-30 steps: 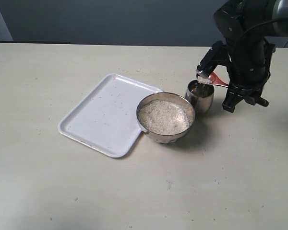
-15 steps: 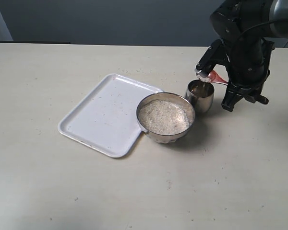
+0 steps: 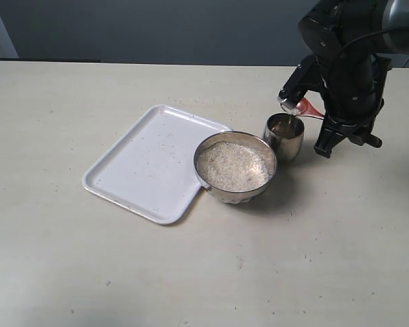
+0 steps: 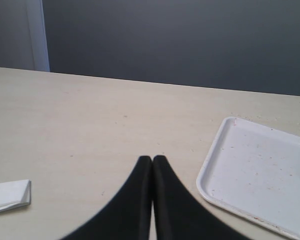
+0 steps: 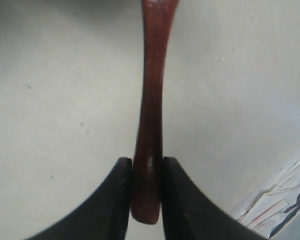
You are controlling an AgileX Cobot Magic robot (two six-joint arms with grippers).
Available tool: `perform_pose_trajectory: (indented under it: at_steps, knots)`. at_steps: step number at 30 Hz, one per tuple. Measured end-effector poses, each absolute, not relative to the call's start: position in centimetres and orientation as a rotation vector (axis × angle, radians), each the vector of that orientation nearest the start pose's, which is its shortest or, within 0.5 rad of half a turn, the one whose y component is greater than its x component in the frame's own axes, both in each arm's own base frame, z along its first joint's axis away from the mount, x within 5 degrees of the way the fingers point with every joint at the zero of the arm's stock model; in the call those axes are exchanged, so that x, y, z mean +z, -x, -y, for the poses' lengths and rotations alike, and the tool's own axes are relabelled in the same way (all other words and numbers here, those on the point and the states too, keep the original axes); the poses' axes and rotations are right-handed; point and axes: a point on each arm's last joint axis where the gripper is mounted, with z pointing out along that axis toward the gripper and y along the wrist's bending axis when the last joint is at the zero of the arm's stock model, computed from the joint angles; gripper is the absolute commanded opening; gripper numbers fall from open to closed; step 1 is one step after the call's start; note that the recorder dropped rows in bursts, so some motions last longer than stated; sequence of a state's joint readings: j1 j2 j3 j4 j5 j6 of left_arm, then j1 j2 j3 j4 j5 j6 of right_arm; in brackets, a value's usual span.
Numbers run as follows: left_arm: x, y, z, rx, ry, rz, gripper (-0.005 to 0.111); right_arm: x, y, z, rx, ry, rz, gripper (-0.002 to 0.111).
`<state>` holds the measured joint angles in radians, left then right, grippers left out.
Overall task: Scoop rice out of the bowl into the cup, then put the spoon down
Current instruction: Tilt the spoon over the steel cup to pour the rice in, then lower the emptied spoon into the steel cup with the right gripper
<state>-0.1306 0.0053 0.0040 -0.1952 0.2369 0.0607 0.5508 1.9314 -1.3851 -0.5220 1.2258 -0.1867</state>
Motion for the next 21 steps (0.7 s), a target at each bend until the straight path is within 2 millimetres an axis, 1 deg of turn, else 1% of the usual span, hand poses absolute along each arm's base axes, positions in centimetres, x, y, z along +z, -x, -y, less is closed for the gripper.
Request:
perform_pose_trajectory:
  at_steps: [11,16,21]
  knots:
    - [19.0,-5.5,1.1,-0.231,-0.035,-1.73,0.001,20.2,-33.4,-15.3,-0.794,1.402,-2.723,-0.001]
    - [19.0,-5.5,1.1,-0.231,-0.035,-1.73,0.001,19.3,-32.8,-14.9,-0.878,1.45,-2.71,-0.001]
    - [19.0,-5.5,1.1,-0.231,-0.035,-1.73,0.001,19.1,-32.5,-15.2,-0.938,1.458,-2.675,-0.001]
